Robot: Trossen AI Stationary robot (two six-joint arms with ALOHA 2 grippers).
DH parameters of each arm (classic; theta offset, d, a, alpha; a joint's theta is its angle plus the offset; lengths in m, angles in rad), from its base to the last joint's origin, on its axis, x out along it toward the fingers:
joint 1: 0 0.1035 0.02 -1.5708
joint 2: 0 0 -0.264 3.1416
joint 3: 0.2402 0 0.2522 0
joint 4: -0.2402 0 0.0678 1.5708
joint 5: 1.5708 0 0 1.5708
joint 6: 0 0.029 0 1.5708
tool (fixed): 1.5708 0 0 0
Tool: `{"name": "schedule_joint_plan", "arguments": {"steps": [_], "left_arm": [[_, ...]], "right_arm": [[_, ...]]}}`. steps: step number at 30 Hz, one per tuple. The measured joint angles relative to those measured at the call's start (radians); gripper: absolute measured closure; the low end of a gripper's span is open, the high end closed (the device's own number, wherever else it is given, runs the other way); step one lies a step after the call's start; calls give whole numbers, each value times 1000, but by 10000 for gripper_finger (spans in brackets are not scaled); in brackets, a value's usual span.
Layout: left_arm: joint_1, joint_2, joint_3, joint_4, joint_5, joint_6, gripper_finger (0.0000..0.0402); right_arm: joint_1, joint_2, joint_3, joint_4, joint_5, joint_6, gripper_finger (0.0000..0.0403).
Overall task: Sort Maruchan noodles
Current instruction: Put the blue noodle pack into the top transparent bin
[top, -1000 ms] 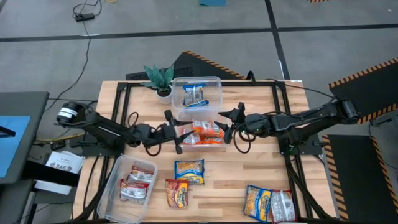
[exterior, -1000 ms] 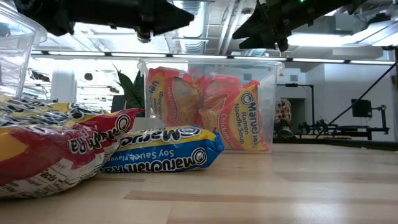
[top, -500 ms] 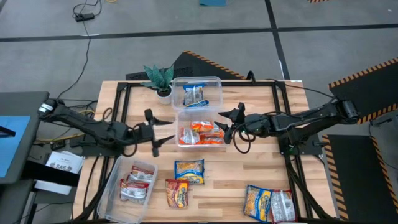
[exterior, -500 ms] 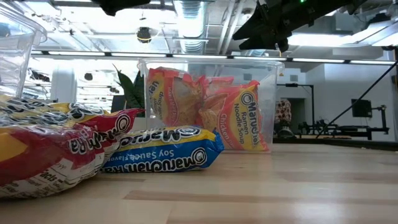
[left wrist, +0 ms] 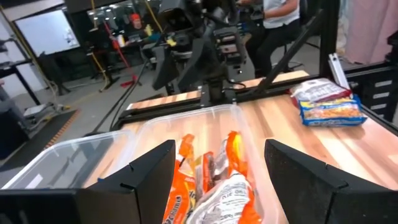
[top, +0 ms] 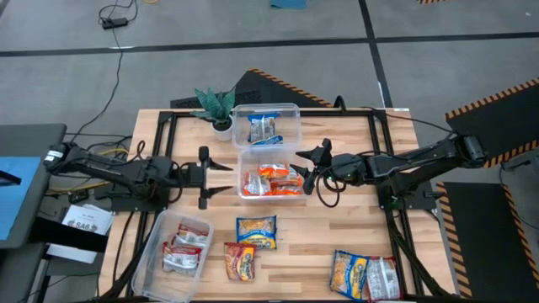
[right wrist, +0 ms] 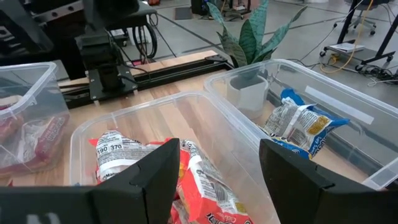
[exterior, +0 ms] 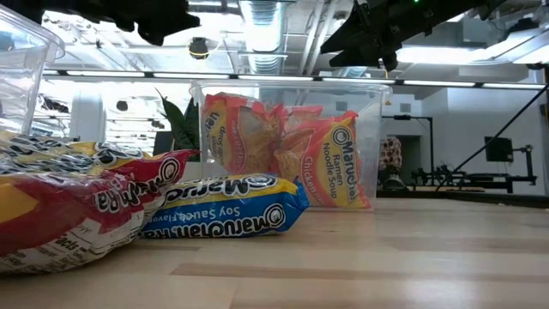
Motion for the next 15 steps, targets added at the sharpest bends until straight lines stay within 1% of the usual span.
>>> {"name": "schedule_joint_plan", "arguments": {"steps": [4, 5, 7, 9, 11, 12, 15], "left_arm": [[6, 13, 0, 1, 0, -4, 164], [6, 15, 0, 4, 0, -7, 164], [6, 15, 0, 4, 0, -9, 164], [6, 15, 0, 5, 0, -9, 164], [6, 15, 0, 5, 0, -5, 164], [6, 15, 0, 5, 0, -3, 164], [6, 15, -1, 4, 0, -7, 164]], "right_arm": [[2, 0, 0, -1, -7, 5, 159], [5, 0, 0, -3, -33, 31, 159], [15, -6, 0, -16, -137, 95, 159], [37, -32, 3, -78, -289, 156, 159], [72, -47, 35, -217, -413, 238, 159], [96, -52, 51, -310, -441, 289, 159], [198, -44, 100, -564, -449, 460, 159]]}}
